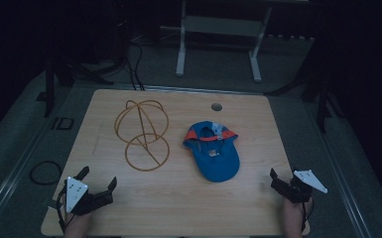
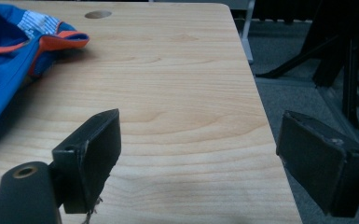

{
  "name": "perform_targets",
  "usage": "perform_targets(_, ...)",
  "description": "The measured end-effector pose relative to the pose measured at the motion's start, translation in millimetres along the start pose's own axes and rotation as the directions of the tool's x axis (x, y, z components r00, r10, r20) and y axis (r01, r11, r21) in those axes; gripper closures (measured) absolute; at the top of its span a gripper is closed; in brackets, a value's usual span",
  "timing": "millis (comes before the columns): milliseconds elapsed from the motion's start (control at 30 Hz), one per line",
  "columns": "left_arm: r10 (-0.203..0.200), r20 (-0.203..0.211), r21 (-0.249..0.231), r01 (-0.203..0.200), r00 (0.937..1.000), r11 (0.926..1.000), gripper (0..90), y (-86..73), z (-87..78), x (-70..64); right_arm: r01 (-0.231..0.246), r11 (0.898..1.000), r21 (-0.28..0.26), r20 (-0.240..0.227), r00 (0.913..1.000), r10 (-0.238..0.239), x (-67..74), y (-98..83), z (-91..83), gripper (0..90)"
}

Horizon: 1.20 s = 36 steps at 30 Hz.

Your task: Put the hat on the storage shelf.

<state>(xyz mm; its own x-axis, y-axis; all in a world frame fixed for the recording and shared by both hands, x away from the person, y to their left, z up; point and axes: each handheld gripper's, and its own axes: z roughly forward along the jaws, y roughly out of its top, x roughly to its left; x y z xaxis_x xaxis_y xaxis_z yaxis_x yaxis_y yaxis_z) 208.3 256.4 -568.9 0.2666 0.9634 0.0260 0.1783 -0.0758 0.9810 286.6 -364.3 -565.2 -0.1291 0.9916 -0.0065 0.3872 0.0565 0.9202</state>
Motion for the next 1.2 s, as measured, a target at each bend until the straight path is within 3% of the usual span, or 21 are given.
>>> perform_targets(267, -0.013, 0.016, -0.004, 0.013, 0.9998, 0.9999, 1.9, 1.1, -3.1, 0.5, -0.016, 1.000, -0.006, -0.003, 0.9999, 0.016, -0.5, -0.3, -0.7, 14.3)
perform_targets(333, -0.011, 0.018, -0.001, 0.011, 0.9998, 0.9999, 1.9, 1.1, -3.7, 0.2, -0.024, 1.000, -0.010, -0.029, 0.9993, 0.024, 0.0, 0.1, 0.3, 14.3)
perform_targets(533, -0.011, 0.010, 0.035, 0.011, 0.9999, 0.9993, 1.9, 1.3, -5.1, -0.1, -0.029, 0.998, 0.059, -0.074, 0.9967, 0.034, 2.7, 4.2, 8.4, 14.3)
perform_targets(567, -0.028, 0.005, 0.044, 0.028, 0.9996, 0.9986, 1.9, 0.8, -5.8, 0.8, -0.025, 0.997, 0.078, -0.065, 0.9974, 0.031, 3.8, 7.9, 10.4, 14.3)
perform_targets(800, -0.047, 0.014, 0.022, 0.047, 0.9988, 0.9986, 1.9, 2.8, -10.0, -1.0, -0.031, 0.994, 0.100, -0.107, 0.9933, 0.042, 5.7, 32.6, 19.2, 14.2)
perform_targets(900, -0.075, 0.032, 0.008, 0.075, 0.9967, 0.9972, 1.9, 3.0, -11.5, -2.8, -0.037, 0.993, 0.109, -0.141, 0.9886, 0.052, 9.6, 46.0, 24.6, 14.3)
perform_targets(967, -0.100, 0.046, -0.009, 0.101, 0.9939, 0.9949, 2.0, 3.3, -11.5, -4.2, -0.027, 0.993, 0.115, -0.188, 0.9809, 0.049, 14.4, 54.8, 29.5, 15.6)
perform_targets(1100, -0.067, 0.040, 0.024, 0.066, 0.9970, 0.9975, 4.6, 2.8, -10.4, -6.2, 0.066, 0.985, 0.158, -0.256, 0.9663, -0.024, 30.7, 69.4, 41.4, 16.0)
perform_targets(1200, -0.068, 0.041, 0.037, 0.067, 0.9968, 0.9971, 4.5, 2.4, -9.2, -8.2, 0.083, 0.984, 0.160, -0.286, 0.9576, -0.035, 41.6, 77.8, 47.9, 14.8)
